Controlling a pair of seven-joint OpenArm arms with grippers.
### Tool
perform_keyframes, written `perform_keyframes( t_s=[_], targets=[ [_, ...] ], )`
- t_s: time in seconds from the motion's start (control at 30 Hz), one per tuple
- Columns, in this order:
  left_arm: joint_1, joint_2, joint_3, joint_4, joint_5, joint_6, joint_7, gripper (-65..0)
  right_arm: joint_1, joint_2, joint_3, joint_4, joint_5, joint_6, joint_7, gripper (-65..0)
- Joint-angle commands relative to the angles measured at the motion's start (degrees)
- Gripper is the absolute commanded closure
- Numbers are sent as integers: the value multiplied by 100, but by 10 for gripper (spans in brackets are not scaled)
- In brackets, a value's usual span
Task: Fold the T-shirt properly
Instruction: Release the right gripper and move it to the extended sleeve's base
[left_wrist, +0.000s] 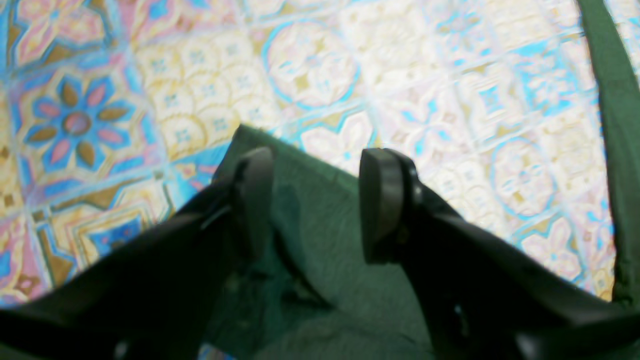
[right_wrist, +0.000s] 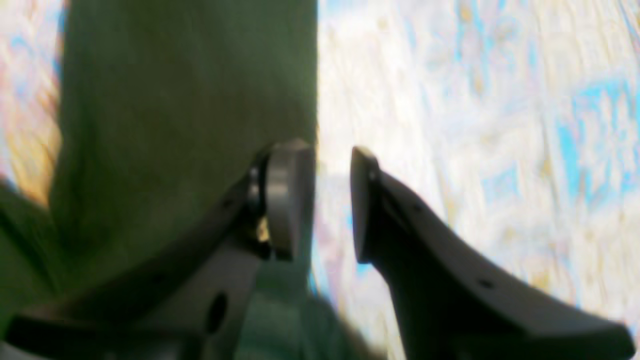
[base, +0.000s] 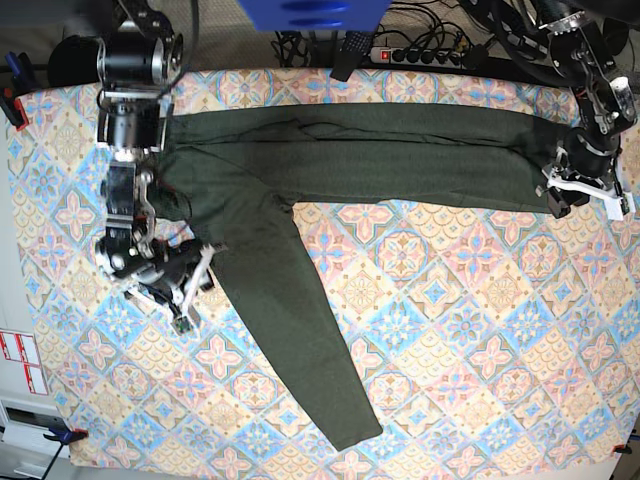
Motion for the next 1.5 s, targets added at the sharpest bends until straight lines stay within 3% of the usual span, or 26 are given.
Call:
perform_keyframes(
  t_s=[0.0,0.3,0.67,1.1,1.47],
  targets=[
    [-36,-75,-25,93,-82,-21,-130,-288,247,22,16,-132,32,-11,143,-170],
    [-36,30,-25,93,-73,-21,-130,-288,977,-127,16,-2146,23,-11,1127,-170],
    [-36,30,-16,93,-73,-30,-130,-288,1003,-136,24,-2990,23,-20,1971,-170],
    [-36,30,-16,93,-73,-38,-130,-288,1003,-136,86,-2972,23,-29,2209,-166],
    [-27,30,-16,93,-73,-47,-130,-288,1126,-118,692,-2963,23,-29,2218,-169]
  ],
)
